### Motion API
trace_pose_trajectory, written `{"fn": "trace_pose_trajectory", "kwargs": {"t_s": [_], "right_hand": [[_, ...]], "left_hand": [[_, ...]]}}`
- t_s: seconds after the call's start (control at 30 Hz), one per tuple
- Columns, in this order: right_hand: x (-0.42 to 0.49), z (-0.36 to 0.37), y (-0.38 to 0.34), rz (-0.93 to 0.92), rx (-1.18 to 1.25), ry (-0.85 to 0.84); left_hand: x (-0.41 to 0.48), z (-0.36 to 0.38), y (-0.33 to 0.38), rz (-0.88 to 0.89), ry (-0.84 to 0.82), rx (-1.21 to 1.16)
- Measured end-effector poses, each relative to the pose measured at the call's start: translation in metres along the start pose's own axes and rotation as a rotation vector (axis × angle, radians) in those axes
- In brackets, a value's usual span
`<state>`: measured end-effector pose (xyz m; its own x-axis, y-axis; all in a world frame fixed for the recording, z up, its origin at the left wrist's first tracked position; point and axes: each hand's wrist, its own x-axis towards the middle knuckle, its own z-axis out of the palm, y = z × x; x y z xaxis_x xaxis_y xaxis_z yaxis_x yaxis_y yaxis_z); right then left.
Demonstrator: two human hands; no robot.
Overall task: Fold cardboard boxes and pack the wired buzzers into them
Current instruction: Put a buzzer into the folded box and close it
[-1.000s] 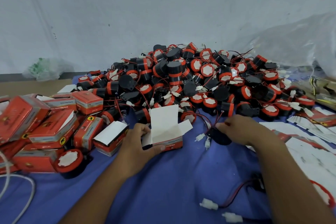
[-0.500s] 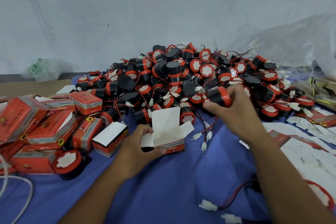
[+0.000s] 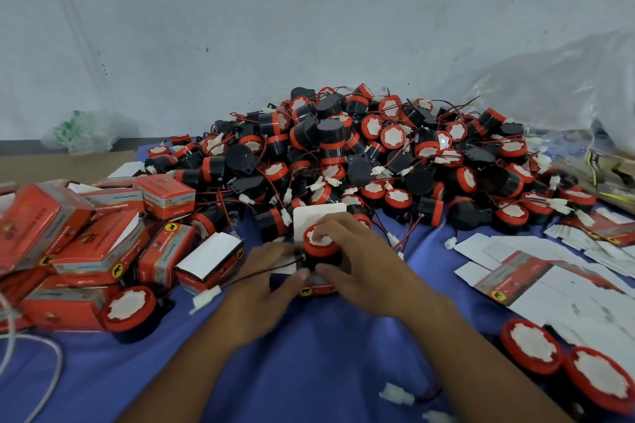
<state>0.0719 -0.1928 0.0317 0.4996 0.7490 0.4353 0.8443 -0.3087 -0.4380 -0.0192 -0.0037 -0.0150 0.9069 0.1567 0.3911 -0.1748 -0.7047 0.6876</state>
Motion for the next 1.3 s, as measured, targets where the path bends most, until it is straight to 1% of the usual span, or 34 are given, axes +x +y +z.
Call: {"fn": "trace_pose_trajectory", "kwargs": {"t_s": [0.1,0.17,0.3,0.37,0.47,0.57,0.63,0.73,0.8,0.87,0.93,1.0,1.03,1.13,1.17,1.3], "right_hand": [[0.0,0.004,0.002,0.045,-0.05,0.026],[0.0,0.006,0.005,0.059,-0.075,0.003],[0.0,0.007,0.007,0.068,-0.097,-0.04],[0.001,0.006,0.005,0.059,-0.094,-0.052],[0.0,0.005,0.0,0.054,-0.093,-0.084],[0.001,0.005,-0.003,0.04,-0.12,-0.101],[0.002,0.006,-0.005,0.066,-0.055,-0.062],[0.005,0.008,-0.01,0.196,0.197,0.042],[0.005,0.013,-0.011,0.183,0.231,0.092],[0.005,0.015,-0.012,0.164,0.208,0.139],[0.005,0.017,-0.012,0.162,0.247,0.177],[0.005,0.016,-0.012,0.174,0.301,0.175],[0.005,0.015,-0.011,0.179,0.313,0.173],[0.005,0.013,-0.007,0.184,0.31,0.175],[0.004,0.013,-0.007,0.176,0.303,0.181],[0.004,0.016,-0.009,0.022,0.212,0.197]], "left_hand": [[0.002,0.002,0.001,0.086,0.088,0.012],[0.004,0.002,0.004,0.135,0.154,0.032],[0.007,0.002,0.009,0.154,0.23,0.024],[0.008,0.005,0.009,0.122,0.187,0.052],[0.009,0.013,0.008,0.073,0.042,0.077],[0.01,0.012,0.011,0.05,-0.039,-0.049],[0.013,0.008,0.011,0.038,-0.072,-0.064],[0.015,0.007,0.014,0.127,-0.146,0.023],[0.015,0.008,0.017,0.171,-0.188,0.059],[0.015,0.008,0.018,0.167,-0.227,0.101],[0.014,0.008,0.017,0.159,-0.237,0.121],[0.011,0.009,0.018,0.11,-0.208,0.048],[0.009,0.01,0.02,0.048,-0.17,-0.024],[0.006,0.012,0.022,-0.159,0.012,-0.245],[0.006,0.013,0.022,-0.211,0.05,-0.304],[0.011,0.017,0.022,-0.377,0.127,-0.485]]}}
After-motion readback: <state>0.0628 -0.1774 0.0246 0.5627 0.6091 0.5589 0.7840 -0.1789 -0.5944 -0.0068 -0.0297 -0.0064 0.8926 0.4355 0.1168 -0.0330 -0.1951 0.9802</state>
